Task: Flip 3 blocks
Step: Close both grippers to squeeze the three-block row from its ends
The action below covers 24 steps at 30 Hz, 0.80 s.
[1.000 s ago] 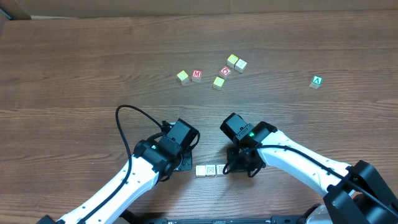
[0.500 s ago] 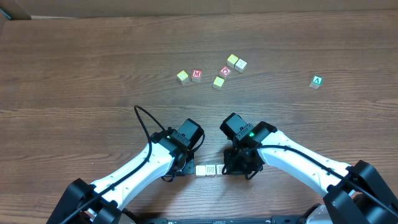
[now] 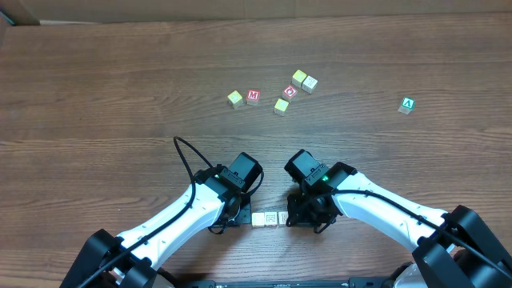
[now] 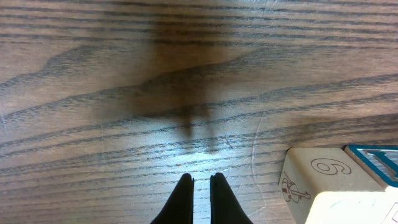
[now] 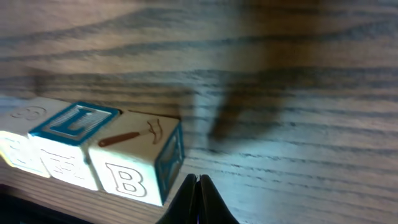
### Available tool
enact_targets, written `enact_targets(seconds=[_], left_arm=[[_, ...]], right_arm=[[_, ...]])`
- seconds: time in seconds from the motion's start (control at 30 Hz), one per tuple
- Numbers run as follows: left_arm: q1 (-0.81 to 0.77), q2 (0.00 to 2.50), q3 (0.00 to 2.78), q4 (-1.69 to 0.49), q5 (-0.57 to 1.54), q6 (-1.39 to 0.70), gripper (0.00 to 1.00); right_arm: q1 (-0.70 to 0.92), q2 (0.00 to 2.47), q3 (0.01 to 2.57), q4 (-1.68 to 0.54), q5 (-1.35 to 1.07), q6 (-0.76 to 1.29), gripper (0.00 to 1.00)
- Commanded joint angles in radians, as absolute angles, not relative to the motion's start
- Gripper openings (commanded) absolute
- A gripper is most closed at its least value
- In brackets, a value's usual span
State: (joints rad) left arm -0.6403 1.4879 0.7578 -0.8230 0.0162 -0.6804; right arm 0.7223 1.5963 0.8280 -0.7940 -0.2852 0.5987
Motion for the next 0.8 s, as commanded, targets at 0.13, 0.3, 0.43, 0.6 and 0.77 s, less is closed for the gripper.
enact_targets(seconds=[0.13, 0.3, 0.43, 0.6, 0.77], left_arm=[[-0.635, 1.494, 0.748, -0.821, 0.027, -0.677, 0.04], [-0.635, 1.494, 0.748, -0.808, 0.027, -0.677, 0.04], [-0.635, 1.494, 0.748, -0.798, 0.027, -0.677, 0.04], [-0.635, 1.494, 0.748, -0.796, 0.027, -0.677, 0.04], [-0.635, 1.494, 0.748, -0.794, 0.031, -0.675, 0.04]], right_arm=[[0.725, 1.596, 0.823, -0.764, -0.294, 0.603, 0.04], [0.726, 1.596, 0.823, -0.761, -0.307, 0.594, 0.04], [0.726, 1.596, 0.823, -0.751, -0.333, 0.579, 0.04], [0.726, 1.596, 0.823, -0.745, -0.342, 0.575, 0.04], [0.726, 1.596, 0.823, -0.742, -0.343, 0.575, 0.04]])
